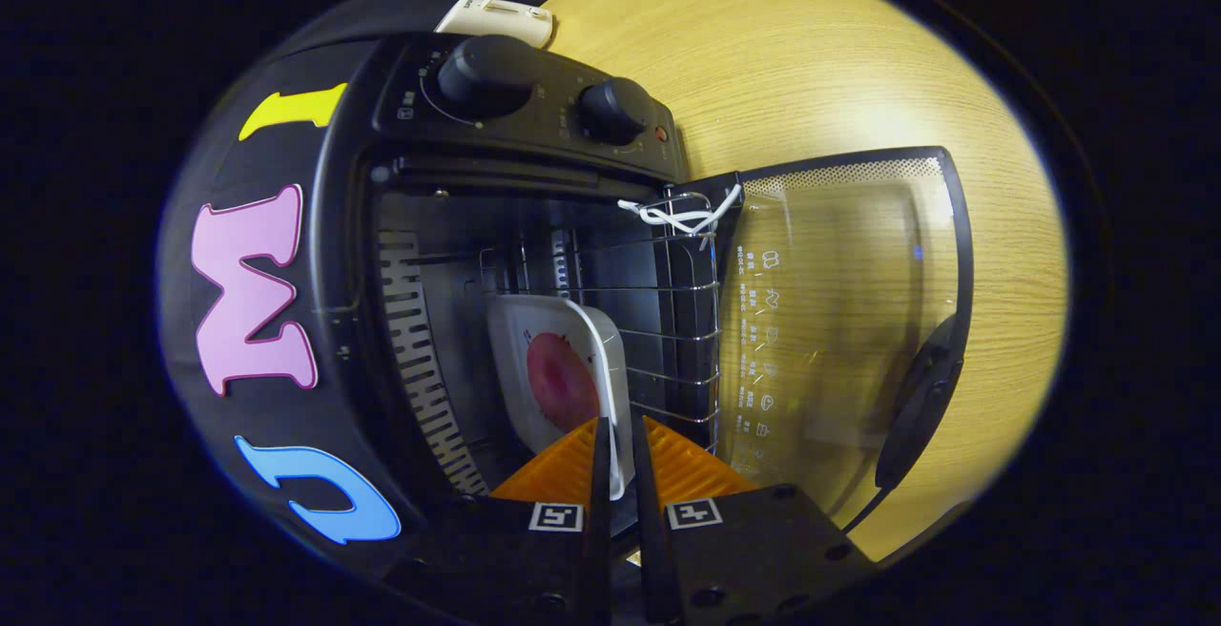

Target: Open the toaster oven, put the food inside, and close the toaster oven door.

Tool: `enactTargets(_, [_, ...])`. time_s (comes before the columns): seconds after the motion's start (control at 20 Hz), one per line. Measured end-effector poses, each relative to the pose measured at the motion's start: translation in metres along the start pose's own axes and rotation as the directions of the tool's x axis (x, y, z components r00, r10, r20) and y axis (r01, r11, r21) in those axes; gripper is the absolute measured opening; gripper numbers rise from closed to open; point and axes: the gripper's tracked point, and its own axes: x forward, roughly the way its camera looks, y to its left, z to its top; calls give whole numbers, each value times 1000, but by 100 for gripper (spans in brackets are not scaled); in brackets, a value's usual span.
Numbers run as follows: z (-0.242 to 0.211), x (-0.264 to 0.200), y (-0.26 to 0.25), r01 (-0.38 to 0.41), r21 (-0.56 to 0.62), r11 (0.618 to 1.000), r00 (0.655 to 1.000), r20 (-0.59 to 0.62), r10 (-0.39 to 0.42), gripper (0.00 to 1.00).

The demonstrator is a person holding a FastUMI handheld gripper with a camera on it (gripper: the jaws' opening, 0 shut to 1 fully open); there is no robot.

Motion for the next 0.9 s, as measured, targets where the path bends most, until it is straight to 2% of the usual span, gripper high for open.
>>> enactTargets(0.15, [-5, -34, 5, -50, -29, 998, 997, -65, 48, 18])
enactTargets(0.25, [-6, -61, 1, -93, -116, 989, 991, -107, 81, 18])
enactTargets(0.4, [1, -90, -10, -154, -295, 943, 979, -173, 106, 18])
enactTargets(0.45, [5, -97, -10, -188, -365, 912, 975, -183, 128, 23])
enactTargets(0.5, [10, -109, -15, -208, -448, 869, 973, -190, 135, 35])
enactTargets(0.6, [18, -129, -33, -228, -613, 756, 971, -197, 133, 60])
enactTargets(0.75, [20, -146, -73, -216, -782, 584, 976, -196, 99, 98])
enactTargets(0.8, [17, -151, -87, -208, -831, 516, 978, -194, 82, 98])
enactTargets(0.9, [7, -151, -110, -195, -915, 354, 981, -181, 72, 98])
